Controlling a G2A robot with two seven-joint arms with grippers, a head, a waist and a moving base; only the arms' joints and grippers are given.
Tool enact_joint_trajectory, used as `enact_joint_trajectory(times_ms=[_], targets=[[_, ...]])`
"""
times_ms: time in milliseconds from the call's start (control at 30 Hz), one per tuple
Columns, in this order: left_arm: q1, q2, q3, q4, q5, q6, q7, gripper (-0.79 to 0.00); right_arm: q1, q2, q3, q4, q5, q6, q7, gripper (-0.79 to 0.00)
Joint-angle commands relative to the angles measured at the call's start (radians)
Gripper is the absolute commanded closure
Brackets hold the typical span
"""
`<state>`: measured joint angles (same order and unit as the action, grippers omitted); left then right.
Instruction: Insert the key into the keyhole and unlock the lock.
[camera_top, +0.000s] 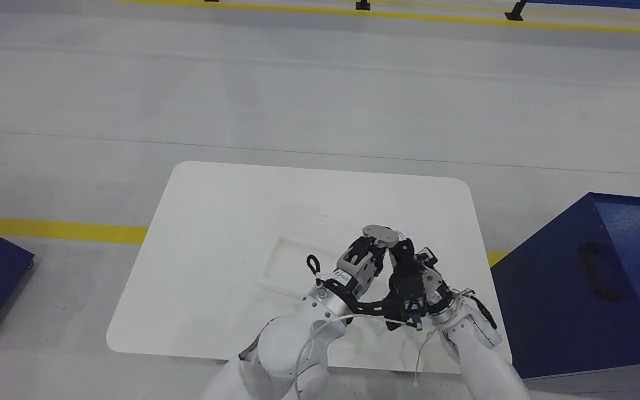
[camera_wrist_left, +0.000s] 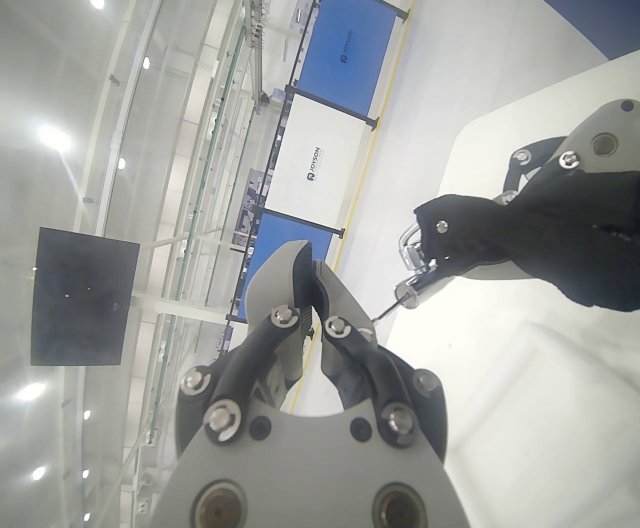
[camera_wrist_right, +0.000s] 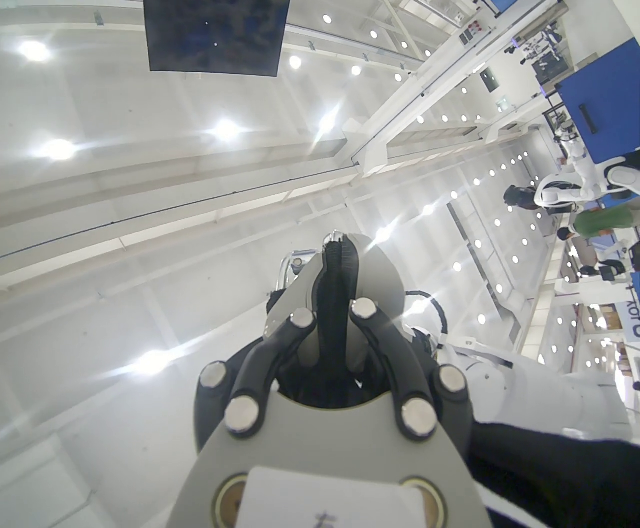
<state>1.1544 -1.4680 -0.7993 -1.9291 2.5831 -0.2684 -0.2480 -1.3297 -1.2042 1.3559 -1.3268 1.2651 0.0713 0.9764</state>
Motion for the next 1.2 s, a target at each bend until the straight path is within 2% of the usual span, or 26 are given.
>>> enact_joint_trajectory(times_ms=[0, 100, 233, 433, 767, 1167], targets=[[0.017, 0.003, -0.018, -0.026, -0.005, -0.007, 0.007, 0.000, 0.001, -0.003, 0.004, 0.000, 0.010, -0.024, -0.015, 0.000], [0.040, 0.009, -0.039, -0.047, 0.015, -0.005, 0.008, 0.000, -0.004, -0.006, 0.009, -0.009, -0.002, -0.087, -0.022, 0.000], [0.044, 0.010, -0.054, -0.021, 0.014, -0.004, 0.017, 0.000, -0.009, -0.009, 0.005, -0.017, -0.022, -0.120, -0.003, 0.000], [0.029, 0.004, -0.040, 0.004, 0.023, -0.001, 0.024, 0.000, -0.016, -0.011, 0.000, -0.022, -0.051, -0.129, 0.051, 0.000], [0.038, 0.001, -0.048, -0.020, 0.031, -0.013, 0.017, 0.000, -0.011, -0.014, 0.014, -0.012, -0.070, -0.154, 0.056, 0.000], [0.026, -0.005, -0.054, -0.035, 0.001, -0.086, 0.017, 0.000, -0.010, -0.017, 0.013, 0.005, -0.145, -0.222, 0.114, 0.000]])
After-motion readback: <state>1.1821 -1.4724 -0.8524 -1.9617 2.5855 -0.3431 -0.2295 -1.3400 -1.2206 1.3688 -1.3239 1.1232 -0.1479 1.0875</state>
